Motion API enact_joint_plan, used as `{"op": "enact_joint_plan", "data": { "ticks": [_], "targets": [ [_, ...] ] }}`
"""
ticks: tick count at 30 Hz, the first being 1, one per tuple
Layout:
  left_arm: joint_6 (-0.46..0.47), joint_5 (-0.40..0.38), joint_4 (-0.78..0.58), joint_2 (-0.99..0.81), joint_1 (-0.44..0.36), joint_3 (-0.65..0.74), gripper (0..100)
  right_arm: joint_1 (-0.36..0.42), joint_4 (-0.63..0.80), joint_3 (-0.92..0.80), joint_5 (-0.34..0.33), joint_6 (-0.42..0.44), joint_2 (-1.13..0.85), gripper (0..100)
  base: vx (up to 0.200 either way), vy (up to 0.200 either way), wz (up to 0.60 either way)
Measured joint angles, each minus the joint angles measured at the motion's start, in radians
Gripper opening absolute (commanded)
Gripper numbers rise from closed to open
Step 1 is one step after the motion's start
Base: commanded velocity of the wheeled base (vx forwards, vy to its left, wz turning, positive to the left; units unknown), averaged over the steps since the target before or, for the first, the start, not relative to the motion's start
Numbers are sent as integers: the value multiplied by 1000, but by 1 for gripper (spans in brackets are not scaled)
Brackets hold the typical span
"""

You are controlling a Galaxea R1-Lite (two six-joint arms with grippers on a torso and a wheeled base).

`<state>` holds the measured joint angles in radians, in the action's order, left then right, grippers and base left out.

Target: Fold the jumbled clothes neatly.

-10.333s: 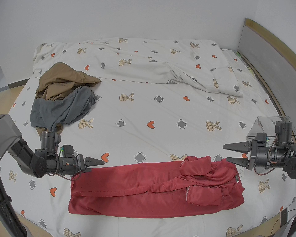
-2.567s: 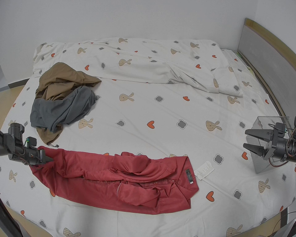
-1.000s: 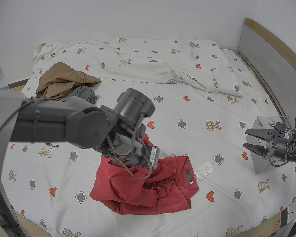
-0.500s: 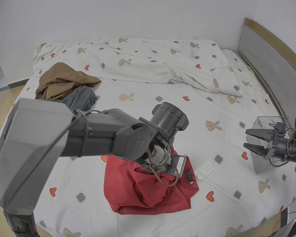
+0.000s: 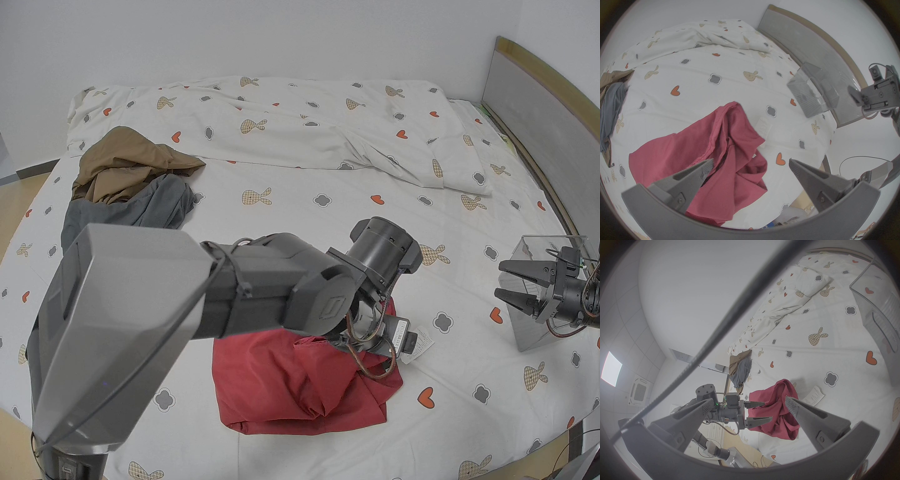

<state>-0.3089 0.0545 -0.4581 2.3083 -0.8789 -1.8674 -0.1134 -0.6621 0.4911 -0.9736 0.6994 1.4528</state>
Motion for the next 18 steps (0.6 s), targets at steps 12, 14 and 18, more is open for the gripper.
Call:
{"op": "enact_joint_plan", "data": {
  "ticks": [12,14,18],
  "targets": [
    [-37,-203,-9,-110,26,19,100,5,2,-4,-1,0,-2,100,0,0,0],
    [-44,-283,-10,-143,50,51,100,11,3,-5,0,4,-1,100,0,0,0],
    [-50,-484,-12,-231,160,168,100,43,6,-2,4,34,0,100,0,0,0]
  ]
}}
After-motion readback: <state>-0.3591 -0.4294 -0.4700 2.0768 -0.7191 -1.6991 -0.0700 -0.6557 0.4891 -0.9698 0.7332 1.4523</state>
